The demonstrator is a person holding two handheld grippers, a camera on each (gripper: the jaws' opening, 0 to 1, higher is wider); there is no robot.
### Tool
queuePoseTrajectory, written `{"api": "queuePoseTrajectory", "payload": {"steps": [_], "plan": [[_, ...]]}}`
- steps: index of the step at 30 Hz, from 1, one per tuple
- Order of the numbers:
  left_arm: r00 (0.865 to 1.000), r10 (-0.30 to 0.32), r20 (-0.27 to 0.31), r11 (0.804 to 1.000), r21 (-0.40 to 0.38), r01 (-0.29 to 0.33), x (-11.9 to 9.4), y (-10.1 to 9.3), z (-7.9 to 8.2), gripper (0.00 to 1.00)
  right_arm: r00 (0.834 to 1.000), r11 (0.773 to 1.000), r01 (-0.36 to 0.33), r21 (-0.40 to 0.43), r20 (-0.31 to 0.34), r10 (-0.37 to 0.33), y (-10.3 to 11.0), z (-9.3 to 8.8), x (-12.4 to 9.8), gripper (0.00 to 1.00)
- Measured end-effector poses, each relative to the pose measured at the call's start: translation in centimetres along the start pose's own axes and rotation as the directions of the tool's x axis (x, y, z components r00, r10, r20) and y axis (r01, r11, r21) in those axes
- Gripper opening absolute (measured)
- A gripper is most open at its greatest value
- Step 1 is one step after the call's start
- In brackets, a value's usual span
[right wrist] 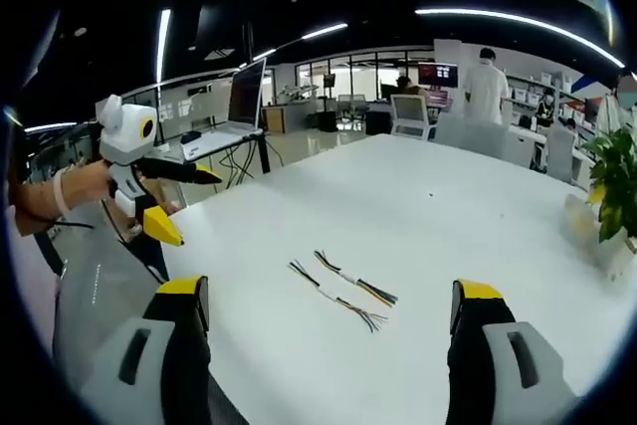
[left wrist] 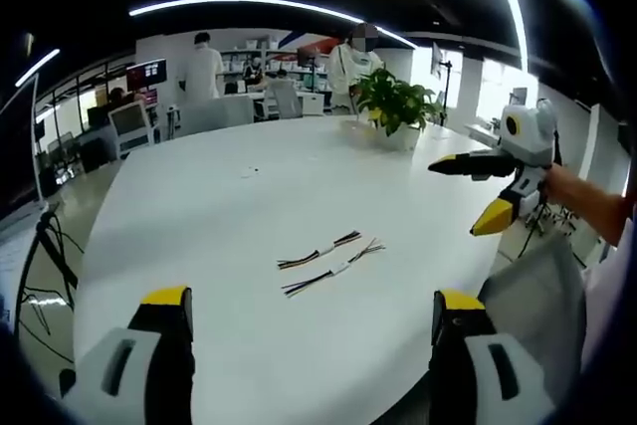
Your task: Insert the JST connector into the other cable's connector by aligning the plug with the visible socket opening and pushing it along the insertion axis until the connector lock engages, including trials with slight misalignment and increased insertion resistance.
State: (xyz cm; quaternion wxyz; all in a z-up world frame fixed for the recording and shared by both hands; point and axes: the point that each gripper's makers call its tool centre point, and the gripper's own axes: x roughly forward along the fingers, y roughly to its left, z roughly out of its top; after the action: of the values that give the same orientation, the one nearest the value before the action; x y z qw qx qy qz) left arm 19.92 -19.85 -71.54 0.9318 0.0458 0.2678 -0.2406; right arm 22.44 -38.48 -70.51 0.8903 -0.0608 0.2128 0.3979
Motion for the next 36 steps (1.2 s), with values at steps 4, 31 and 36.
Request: {"api": "queuePoseTrajectory", "payload": {"steps": [4, 31, 36], "plan": [[1.0, 0.002, 0.001, 1.0, -0.014, -0.002, -0.1, -0.4, -0.2, 0.99, 1.0, 1.0, -0.008, 0.017, -0.002, 0.008, 0.3, 0.0, -0.2, 1.0], [0.999, -0.022, -0.026, 1.0, -0.016, 0.022, -0.1, -1.8, -1.3, 0.99, 0.999, 0.998, -0.049, 0.026, -0.02, 0.05, 1.9, -1.0, -0.3, 1.0], [1.0, -0.018, -0.011, 1.0, 0.004, 0.019, -0.1, -1.6, -0.9, 0.99, 0.999, 0.999, -0.04, 0.015, -0.002, 0.04, 1.7, -0.9, -0.3, 0.97]]}}
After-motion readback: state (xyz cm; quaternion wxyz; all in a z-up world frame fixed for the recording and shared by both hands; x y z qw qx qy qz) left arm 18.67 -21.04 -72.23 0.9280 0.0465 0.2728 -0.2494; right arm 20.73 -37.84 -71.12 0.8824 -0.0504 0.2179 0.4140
